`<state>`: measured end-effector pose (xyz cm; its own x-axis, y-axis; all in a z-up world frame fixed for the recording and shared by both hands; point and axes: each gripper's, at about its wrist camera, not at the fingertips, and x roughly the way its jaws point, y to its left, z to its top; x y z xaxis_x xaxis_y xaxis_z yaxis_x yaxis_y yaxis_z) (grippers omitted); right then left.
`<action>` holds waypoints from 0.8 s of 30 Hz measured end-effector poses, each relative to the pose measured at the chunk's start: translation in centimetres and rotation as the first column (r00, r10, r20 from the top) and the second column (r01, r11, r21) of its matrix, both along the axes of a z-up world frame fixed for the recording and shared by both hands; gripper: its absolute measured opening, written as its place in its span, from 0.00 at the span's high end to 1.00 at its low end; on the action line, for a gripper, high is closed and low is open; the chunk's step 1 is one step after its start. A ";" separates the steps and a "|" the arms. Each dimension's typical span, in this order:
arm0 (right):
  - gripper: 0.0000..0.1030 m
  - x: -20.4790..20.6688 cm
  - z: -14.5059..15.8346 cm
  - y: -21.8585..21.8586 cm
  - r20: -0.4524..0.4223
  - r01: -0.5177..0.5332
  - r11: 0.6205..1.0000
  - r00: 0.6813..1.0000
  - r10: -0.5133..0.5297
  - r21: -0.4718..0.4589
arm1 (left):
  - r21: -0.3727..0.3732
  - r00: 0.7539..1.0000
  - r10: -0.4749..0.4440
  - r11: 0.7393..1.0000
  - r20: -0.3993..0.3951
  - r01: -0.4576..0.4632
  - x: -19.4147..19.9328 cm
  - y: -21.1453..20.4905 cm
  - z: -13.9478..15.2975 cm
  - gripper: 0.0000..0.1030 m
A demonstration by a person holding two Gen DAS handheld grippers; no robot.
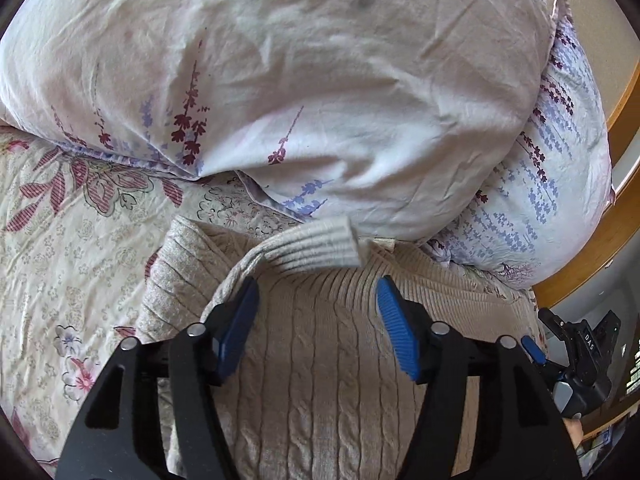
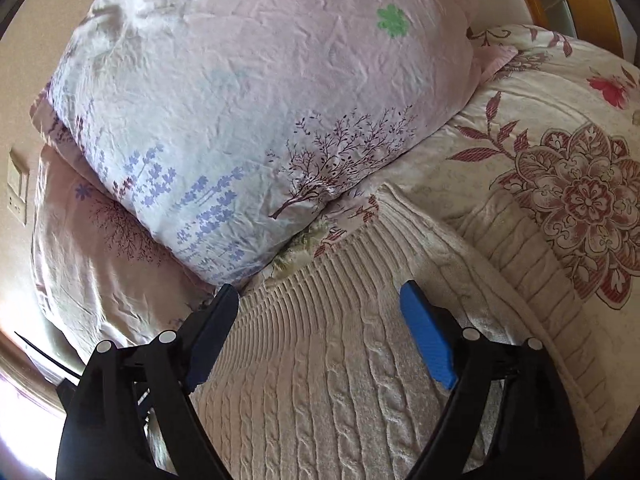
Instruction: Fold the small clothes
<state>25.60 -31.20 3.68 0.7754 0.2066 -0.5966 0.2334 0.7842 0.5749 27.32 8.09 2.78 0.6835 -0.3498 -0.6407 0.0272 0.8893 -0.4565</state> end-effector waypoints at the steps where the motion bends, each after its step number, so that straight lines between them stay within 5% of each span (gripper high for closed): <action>1: 0.15 -0.2 0.7 0.9 -0.004 -0.020 0.997 1.000 0.020 -0.072 | 0.025 1.000 0.010 1.000 0.020 -0.011 -0.7 0.4 0.7 0.20; 2: 0.06 -0.7 1.3 1.8 0.001 -0.038 0.989 0.999 0.039 -0.140 | 0.061 0.998 0.034 0.997 0.045 -0.037 -1.4 0.9 1.5 0.04; 5: 0.01 -1.9 3.0 5.0 0.025 -0.080 0.945 0.995 0.092 -0.318 | 0.141 0.993 0.060 0.987 0.099 -0.074 -2.9 2.5 3.0 0.02; 8: 0.01 -2.1 3.0 8.3 -0.010 -0.146 0.897 0.988 0.156 -0.417 | 0.156 0.997 0.031 0.987 0.072 -0.042 -3.4 3.6 2.3 0.02; 14: 0.01 -1.9 0.8 11.0 -0.117 -0.216 0.832 0.976 0.182 -0.510 | 0.153 0.999 0.004 0.988 -0.036 0.001 -2.5 4.3 -0.3 0.10; 20: 0.01 -0.4 -1.8 10.8 -0.233 -0.259 0.836 0.959 0.163 -0.484 | 0.094 0.996 -0.044 0.994 -0.076 0.051 -2.1 3.8 -1.6 0.12; 24: 0.01 -0.6 -1.8 11.2 -0.223 -0.249 0.821 0.963 0.152 -0.514 | 0.078 0.992 -0.060 0.995 -0.111 0.069 -1.9 3.5 -2.3 0.22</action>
<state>25.00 -20.01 1.85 0.6325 -0.0410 -0.7735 0.0898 0.9957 0.0206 25.47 11.54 0.52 0.5863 -0.3346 -0.7378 0.0403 0.9217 -0.3859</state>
